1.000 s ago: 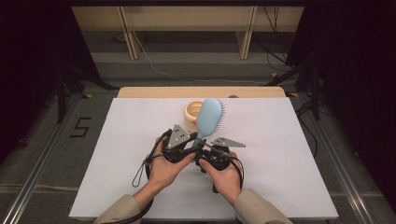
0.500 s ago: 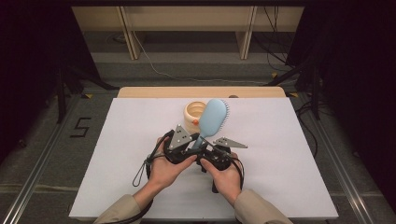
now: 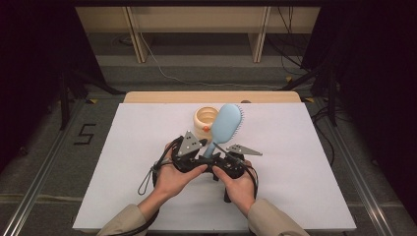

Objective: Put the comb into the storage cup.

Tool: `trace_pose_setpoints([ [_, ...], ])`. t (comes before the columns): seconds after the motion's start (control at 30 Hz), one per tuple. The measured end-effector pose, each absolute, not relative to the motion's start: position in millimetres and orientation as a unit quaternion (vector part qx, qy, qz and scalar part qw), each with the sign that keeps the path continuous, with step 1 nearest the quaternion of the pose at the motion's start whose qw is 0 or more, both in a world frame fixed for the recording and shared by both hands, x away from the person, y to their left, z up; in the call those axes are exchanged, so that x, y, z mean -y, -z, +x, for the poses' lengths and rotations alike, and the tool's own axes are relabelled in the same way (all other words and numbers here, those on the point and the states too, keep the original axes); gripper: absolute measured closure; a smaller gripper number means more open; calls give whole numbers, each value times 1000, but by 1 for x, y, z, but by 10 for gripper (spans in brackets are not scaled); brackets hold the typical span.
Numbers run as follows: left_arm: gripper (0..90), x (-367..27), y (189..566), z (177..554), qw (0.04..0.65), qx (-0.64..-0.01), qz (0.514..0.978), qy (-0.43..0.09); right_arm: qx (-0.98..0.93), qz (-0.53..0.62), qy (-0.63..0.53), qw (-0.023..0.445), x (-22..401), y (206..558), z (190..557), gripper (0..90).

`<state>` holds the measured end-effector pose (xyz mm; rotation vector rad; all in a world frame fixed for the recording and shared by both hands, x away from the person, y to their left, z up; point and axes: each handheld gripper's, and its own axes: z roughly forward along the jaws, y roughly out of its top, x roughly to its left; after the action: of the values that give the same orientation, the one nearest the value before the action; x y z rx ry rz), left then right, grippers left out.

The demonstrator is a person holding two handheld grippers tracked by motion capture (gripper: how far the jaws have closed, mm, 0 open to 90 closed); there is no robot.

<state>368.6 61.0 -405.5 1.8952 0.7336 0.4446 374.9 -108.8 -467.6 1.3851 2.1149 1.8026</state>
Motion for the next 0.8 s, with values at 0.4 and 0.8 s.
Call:
trace_pose_setpoints([
  [0.4,189,-70,389,369,512,-291,786,-190,-682,445,-580,19,109,468,375,652],
  [0.8,153,-87,361,375,540,-292,764,-199,-683,443,-580,20,109,468,375,652],
])
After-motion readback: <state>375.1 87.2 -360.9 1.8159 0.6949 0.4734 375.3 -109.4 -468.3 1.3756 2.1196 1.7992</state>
